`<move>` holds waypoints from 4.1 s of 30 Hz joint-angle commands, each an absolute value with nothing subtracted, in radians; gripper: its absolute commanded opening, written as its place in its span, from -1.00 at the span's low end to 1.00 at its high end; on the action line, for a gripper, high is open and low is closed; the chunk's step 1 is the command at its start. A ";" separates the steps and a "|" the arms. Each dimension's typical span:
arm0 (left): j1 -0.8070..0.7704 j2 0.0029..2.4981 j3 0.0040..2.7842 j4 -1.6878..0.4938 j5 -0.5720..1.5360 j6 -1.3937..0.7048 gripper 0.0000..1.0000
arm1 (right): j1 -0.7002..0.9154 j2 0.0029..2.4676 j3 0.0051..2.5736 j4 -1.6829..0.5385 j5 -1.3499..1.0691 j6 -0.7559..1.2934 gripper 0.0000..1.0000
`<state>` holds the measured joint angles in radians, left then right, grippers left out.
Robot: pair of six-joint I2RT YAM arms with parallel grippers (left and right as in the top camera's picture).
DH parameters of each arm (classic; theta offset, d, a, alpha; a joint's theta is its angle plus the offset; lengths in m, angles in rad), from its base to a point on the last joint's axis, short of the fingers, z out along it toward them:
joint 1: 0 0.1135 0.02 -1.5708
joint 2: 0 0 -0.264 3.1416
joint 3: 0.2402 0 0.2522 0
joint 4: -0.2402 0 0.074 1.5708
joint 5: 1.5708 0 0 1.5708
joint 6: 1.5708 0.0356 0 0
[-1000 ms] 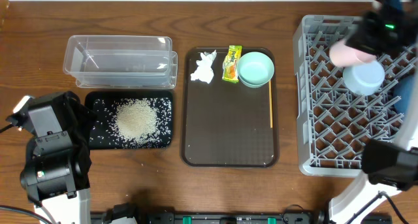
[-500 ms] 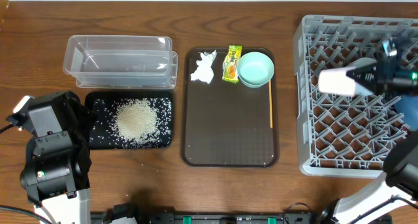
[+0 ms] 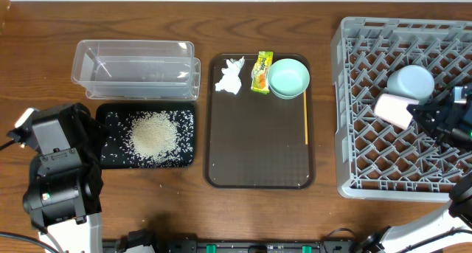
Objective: Sort waste into correct bins and load items into the dishwasher rack
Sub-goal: 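Carry the pink cup to the rack and set it down, release, then reach the right gripper to the mint-green bowl rim and grasp it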
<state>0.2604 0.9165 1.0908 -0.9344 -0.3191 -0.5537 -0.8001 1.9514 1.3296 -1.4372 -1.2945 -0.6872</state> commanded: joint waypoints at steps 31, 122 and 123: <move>0.265 0.914 1.109 -0.934 -0.322 -0.562 0.82 | -0.993 1.876 1.306 -1.349 -1.097 -0.344 -0.70; 0.265 0.914 1.109 -0.934 -0.322 -0.562 0.82 | 0.489 2.262 2.070 -1.196 0.097 0.209 -0.98; 0.265 0.914 1.109 -0.934 -0.322 -0.562 0.82 | 0.485 2.242 2.080 -1.202 0.097 0.209 -0.98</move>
<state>0.2604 0.9165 1.0908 -0.9348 -0.3191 -0.5537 0.4847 2.3253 2.0327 -1.1908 0.0887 0.2012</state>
